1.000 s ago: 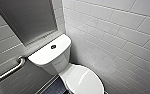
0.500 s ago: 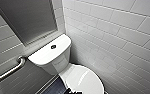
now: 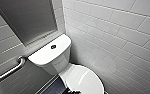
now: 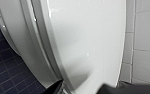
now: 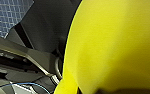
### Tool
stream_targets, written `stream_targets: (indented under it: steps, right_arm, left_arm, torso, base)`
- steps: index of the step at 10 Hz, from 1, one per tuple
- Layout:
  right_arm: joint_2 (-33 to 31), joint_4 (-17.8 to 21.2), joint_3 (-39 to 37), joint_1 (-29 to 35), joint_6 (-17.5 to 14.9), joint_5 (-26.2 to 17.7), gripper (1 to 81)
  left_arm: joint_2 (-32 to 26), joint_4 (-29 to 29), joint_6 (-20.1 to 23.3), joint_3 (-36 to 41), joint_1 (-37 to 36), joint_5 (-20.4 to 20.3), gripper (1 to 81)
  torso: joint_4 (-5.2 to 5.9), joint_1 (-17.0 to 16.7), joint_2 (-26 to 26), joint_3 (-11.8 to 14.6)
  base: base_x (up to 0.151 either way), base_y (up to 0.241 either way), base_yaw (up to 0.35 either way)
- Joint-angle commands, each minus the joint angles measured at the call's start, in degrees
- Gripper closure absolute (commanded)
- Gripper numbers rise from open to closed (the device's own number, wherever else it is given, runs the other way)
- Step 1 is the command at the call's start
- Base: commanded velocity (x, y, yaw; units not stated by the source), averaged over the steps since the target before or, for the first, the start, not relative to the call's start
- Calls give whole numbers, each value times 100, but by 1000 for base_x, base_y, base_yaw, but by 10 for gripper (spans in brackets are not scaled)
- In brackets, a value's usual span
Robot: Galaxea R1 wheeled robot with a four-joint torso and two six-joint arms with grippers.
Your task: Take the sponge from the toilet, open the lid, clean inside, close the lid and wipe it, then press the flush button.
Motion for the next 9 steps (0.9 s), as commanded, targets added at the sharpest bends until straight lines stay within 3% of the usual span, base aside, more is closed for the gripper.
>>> stream_targets:
  steps: [1,9]
  right_arm:
    - [-150,-115,101,-62,-18,-594,811]
    - [-167,-115,171,-62,-9,-647,811]
  left_arm:
    - [97,-19,-3,-64,-486,280,10]
    - [397,-19,-73,-477,-495,219,10]
  torso:
    - [0,0,0,0]
    - [0,0,0,0]
  base:
    - [0,0,0]
    - [0,0,0]
